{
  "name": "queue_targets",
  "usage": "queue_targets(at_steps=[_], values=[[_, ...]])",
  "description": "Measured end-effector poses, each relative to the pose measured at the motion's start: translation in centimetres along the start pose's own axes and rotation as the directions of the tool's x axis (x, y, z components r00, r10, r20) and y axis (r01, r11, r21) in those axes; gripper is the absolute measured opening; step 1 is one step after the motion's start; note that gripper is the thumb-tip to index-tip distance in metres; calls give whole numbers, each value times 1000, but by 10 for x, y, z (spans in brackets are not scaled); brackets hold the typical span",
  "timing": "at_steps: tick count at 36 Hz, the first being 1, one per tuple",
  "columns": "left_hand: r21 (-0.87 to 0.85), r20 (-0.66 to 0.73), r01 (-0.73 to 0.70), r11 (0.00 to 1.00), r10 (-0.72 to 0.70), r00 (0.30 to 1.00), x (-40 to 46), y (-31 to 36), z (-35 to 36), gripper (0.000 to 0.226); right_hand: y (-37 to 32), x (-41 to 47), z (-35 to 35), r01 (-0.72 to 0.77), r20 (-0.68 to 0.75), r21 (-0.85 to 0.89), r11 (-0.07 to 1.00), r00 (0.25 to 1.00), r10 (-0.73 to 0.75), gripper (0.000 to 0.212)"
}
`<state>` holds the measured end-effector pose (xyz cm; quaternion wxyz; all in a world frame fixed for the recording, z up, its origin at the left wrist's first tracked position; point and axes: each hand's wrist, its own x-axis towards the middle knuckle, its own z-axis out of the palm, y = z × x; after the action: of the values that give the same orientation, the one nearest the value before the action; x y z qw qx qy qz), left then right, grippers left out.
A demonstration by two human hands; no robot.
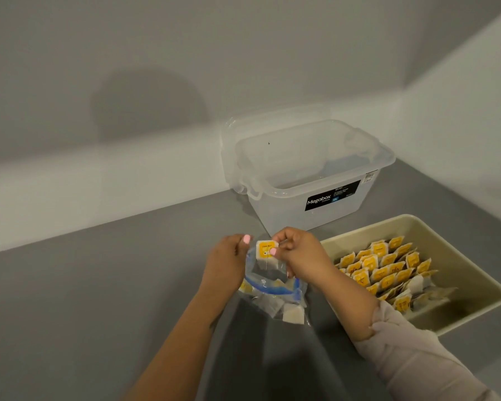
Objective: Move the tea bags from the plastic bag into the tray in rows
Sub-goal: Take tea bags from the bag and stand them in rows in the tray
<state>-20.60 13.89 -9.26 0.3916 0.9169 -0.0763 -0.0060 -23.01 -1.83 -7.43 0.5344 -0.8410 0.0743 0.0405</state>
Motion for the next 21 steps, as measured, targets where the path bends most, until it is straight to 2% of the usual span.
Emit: queue_targets(at_steps=[2,5,10,14,15,17,19,21], values=[[-136,0,-2,991,2,1000,-3,7,-3,32,-1,1,1,-21,-13,57,998,1000,22,9],[-239,71,-1,971,18,997,-4,10,-5,21,-3,0,2,-27,-19,130,991,999,30,6],[-248,108,33,968,-6,994,-2,3,-2,21,-5,2,9,-60,-12,130,990,998,62,5],[-273,47,50,961,-38,998,-1,-5,-2,15,1,3,15,-84,-3,97,992,996,85,11],[-288,29,58,956,-52,998,0,-7,-2,16,4,3,17,-87,-13,49,995,996,88,10],[-310,15,79,947,-79,997,0,-10,-3,17,8,6,22,-85,-17,-205,975,996,84,4],[-322,32,116,939,-112,993,1,-12,-2,20,7,12,27,-94,60,-437,894,989,133,12],[-345,51,151,926,-142,989,1,-13,0,20,4,21,36,-147,123,-525,838,962,245,22]])
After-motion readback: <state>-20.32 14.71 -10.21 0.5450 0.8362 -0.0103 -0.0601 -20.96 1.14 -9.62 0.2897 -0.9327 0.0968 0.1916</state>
